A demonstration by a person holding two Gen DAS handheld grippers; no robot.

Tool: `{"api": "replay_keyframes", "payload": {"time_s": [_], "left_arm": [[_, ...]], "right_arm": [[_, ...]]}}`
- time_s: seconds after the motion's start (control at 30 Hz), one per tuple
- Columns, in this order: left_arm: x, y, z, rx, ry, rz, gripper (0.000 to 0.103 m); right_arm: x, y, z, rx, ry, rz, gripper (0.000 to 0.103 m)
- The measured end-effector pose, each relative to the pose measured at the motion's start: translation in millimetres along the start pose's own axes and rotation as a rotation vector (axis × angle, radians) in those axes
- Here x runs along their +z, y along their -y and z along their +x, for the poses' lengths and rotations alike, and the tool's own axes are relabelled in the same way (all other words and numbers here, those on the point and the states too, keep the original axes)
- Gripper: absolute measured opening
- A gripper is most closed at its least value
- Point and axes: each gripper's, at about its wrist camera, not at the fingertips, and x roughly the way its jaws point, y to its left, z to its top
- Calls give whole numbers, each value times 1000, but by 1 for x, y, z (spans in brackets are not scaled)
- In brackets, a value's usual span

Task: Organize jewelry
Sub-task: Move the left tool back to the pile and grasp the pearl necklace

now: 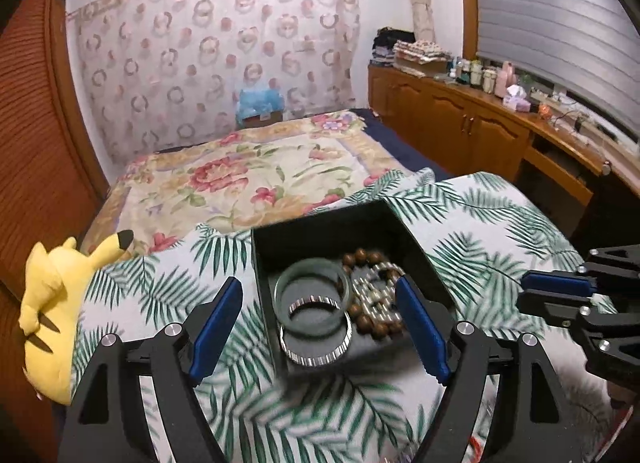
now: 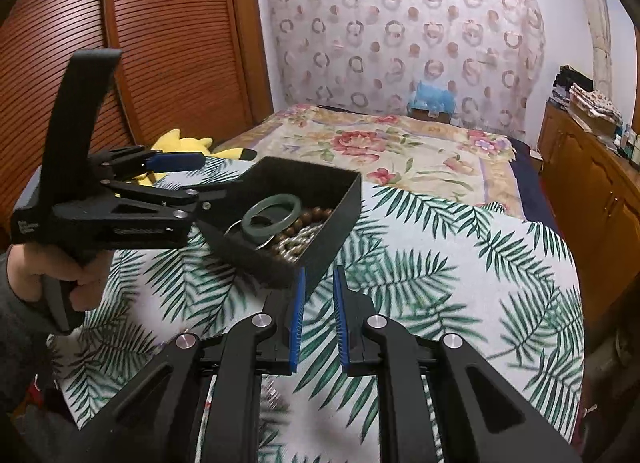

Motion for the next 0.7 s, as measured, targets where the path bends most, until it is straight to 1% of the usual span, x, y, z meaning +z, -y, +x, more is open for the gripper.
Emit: {"api": "replay_keyframes", "payload": {"time_s": [0.13,0.27,0.3,0.33,0.47,0.53,0.67,0.7], "left_arm": [[-25,-2,-23,-17,12,-10,76],[-49,-2,-41,-34,8,-18,76],[-56,-3,-46,-42,8,-26,76],[-62,-3,-50,-45,8,-32,76],[-82,-5,-62,-60,-6,-52,76],[-89,-6,-68,-52,-9,-44,76],[-101,-9,-79,-62,-17,-58,76],[-103,-10,-80,-64,-19,-60,76]], "right_arm": [[-20,-13,-13,16,5,-8,16],[-38,-23,-22,20,1,-7,16],[-43,-25,-24,23,-1,-2,19],[-48,-27,-26,24,-3,2,27],[-63,-38,-30,26,-9,5,36],[-71,-44,-30,21,-22,1,49],[-88,-51,-27,15,-49,2,53],[-90,-52,-25,16,-57,6,57]]}}
